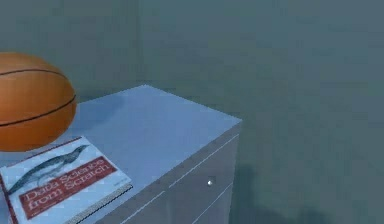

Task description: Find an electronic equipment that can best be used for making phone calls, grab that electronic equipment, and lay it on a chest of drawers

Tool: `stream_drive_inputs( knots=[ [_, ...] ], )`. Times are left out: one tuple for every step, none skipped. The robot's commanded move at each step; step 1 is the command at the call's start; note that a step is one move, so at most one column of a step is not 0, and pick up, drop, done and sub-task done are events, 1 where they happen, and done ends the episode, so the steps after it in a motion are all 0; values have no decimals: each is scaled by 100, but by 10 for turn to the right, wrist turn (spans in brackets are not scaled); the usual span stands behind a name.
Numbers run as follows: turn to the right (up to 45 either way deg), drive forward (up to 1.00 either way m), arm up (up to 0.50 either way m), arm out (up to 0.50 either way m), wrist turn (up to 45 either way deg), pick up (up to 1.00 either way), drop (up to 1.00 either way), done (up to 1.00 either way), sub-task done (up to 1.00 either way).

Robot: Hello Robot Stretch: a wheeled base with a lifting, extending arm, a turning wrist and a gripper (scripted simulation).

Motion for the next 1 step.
stream_drive_inputs(
  knots=[
    [120, 0, 0, 0, 0, 0, 0, 0, 0]
  ],
)
